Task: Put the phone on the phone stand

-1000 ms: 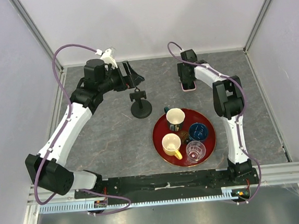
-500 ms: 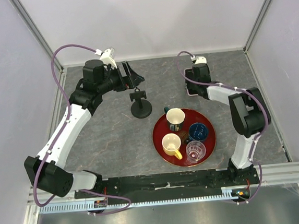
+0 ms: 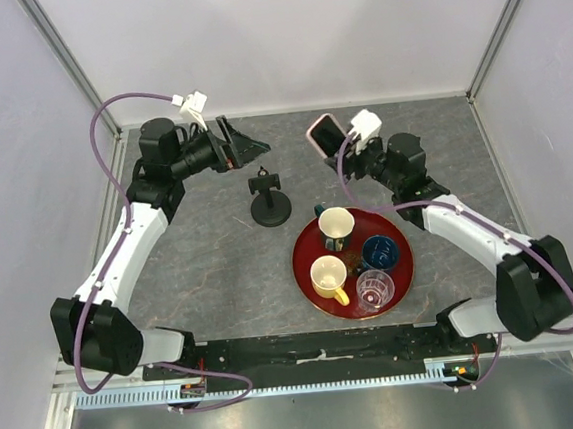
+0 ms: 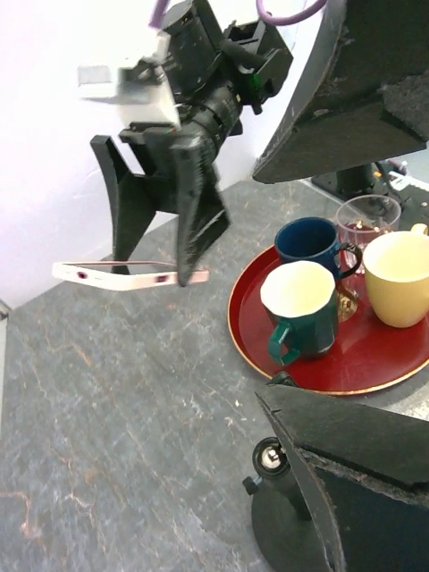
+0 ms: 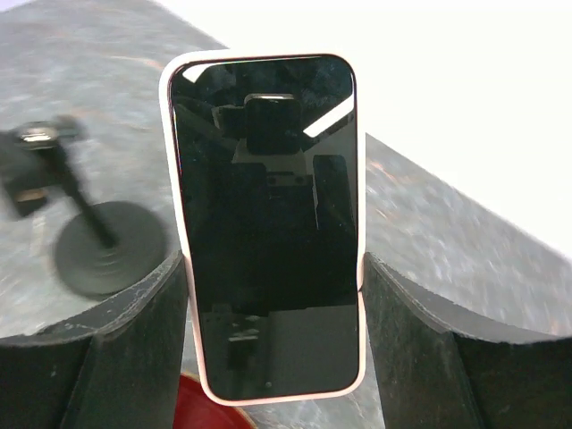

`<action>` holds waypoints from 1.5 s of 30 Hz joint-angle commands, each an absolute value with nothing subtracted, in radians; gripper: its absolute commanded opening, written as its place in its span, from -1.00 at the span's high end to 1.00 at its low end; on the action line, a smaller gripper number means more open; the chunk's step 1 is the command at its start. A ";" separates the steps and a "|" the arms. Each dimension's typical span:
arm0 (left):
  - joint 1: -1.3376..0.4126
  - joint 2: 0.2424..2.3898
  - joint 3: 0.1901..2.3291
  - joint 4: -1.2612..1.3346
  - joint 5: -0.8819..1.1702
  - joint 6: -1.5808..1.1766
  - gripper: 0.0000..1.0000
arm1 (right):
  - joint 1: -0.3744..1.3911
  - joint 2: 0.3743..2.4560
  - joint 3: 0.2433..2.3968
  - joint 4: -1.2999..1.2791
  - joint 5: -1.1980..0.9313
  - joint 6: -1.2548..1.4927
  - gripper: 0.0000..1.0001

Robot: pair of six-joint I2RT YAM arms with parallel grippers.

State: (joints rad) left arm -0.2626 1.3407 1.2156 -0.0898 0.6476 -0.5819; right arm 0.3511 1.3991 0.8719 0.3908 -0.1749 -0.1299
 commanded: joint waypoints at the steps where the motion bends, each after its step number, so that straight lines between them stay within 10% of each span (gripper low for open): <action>1: -0.250 1.321 1.210 0.083 0.825 -0.653 -1.00 | 0.419 1.301 0.951 0.261 -0.392 -0.392 1.00; 22: -0.360 1.493 1.284 0.006 0.940 -0.623 -0.74 | 0.656 1.169 0.962 0.167 -0.264 -0.459 1.00; 32: -0.373 1.529 1.333 -0.106 0.927 -0.574 0.78 | 0.745 1.183 0.956 0.230 -0.100 -0.473 0.99; 34: -0.371 1.496 1.339 -0.130 0.885 -0.542 0.95 | 0.749 1.198 0.957 0.250 -0.054 -0.447 0.56; 35: -0.371 1.476 1.338 -0.135 0.858 -0.528 0.95 | 0.750 1.218 0.957 0.268 -0.022 -0.437 -0.27; 37: -0.364 1.392 1.310 -0.129 0.737 -0.494 0.95 | 0.750 1.245 0.959 0.284 0.020 -0.393 -0.96; 45: -0.169 1.074 1.043 0.236 0.479 -0.651 0.95 | 0.709 1.476 1.175 0.069 -0.058 -0.267 -0.96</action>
State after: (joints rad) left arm -0.2684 1.2289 1.1118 -0.0483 0.5766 -0.5541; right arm 0.7471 1.4006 1.0592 0.1268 -0.0456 -0.3607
